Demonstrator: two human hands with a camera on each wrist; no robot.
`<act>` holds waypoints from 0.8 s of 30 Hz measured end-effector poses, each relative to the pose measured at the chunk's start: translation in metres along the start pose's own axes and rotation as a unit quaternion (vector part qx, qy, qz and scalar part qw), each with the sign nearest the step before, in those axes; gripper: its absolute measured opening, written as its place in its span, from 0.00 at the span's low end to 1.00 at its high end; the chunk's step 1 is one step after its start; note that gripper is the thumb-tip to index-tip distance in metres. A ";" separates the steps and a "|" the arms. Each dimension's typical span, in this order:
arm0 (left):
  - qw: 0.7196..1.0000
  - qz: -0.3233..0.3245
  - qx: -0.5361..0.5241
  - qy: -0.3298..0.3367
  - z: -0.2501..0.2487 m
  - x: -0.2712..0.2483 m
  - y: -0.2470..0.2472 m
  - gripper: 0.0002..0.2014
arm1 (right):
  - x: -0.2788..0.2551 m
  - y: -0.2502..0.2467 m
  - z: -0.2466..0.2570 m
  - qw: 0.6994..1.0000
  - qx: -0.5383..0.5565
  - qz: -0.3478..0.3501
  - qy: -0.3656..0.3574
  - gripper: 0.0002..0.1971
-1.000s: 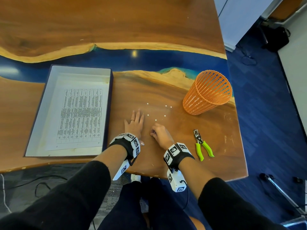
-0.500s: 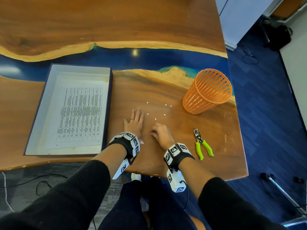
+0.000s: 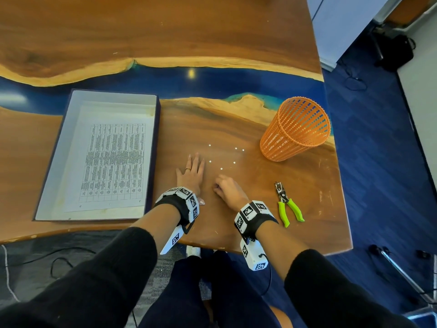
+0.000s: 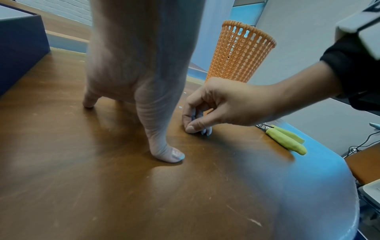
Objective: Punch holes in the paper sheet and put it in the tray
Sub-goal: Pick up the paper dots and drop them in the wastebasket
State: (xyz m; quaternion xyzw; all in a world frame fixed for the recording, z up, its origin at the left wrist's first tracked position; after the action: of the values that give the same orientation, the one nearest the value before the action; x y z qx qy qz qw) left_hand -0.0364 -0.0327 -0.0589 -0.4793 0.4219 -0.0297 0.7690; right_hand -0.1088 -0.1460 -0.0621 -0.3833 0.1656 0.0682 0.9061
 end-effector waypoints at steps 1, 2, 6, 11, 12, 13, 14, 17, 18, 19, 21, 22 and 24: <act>1.000 -0.001 0.000 0.000 0.000 0.000 0.000 0.68 | 0.000 0.000 0.000 1.000 0.003 -0.001 0.001 0.05; 1.000 -0.001 -0.001 0.000 0.001 0.000 0.000 0.68 | -0.001 0.000 0.000 1.000 0.007 -0.004 0.002 0.05; 1.000 0.010 0.016 0.005 0.000 -0.001 -0.004 0.69 | -0.002 -0.010 0.001 0.999 0.032 -0.040 0.008 0.05; 0.999 0.009 0.048 0.012 -0.006 -0.003 -0.014 0.70 | 0.003 -0.063 0.014 0.991 0.032 -0.125 -0.026 0.04; 0.998 0.006 0.055 0.021 -0.009 -0.002 -0.016 0.70 | 0.003 -0.079 0.017 0.988 0.029 -0.147 -0.041 0.04; 0.998 0.003 0.060 0.030 -0.012 -0.002 -0.019 0.70 | 0.004 -0.095 0.020 0.984 0.025 -0.170 -0.055 0.03; 0.997 -0.001 0.063 0.040 -0.016 -0.002 -0.022 0.69 | 0.003 -0.111 0.022 0.978 0.019 -0.194 -0.067 0.03; 0.995 -0.017 0.068 0.071 -0.026 -0.001 -0.027 0.68 | -0.004 -0.159 0.022 0.958 -0.005 -0.277 -0.077 0.04; 0.994 -0.022 0.071 0.078 -0.029 -0.002 -0.027 0.68 | -0.008 -0.175 0.020 0.949 -0.001 -0.306 -0.076 0.04; 0.993 -0.026 0.076 0.082 -0.031 -0.002 -0.026 0.68 | -0.011 -0.189 0.015 0.941 0.010 -0.332 -0.069 0.04; 0.992 -0.033 0.086 0.086 -0.034 -0.004 -0.022 0.67 | -0.018 -0.211 0.002 0.926 0.027 -0.373 -0.051 0.03; 0.991 -0.037 0.089 0.088 -0.034 -0.005 -0.020 0.67 | -0.020 -0.218 -0.004 0.919 0.031 -0.391 -0.042 0.03; 0.991 -0.048 0.090 0.087 -0.035 -0.007 -0.016 0.65 | -0.023 -0.226 -0.017 0.904 0.048 -0.425 -0.021 0.03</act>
State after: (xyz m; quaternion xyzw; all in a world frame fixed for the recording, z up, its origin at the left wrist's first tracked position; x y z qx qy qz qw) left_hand -0.0587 -0.0636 -0.0488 -0.4237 0.4594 -0.1458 0.7669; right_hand -0.0777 -0.3155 0.0873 -0.3718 -0.0288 -0.3230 0.8699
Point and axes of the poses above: each hand's wrist, its own x-axis towards the middle knuckle, its own y-axis out of the palm, z = x × y, the point moved 2 cm from there along x, towards the middle knuckle, and after that the axes turned 12 degrees about x, right-handed, at the moved point
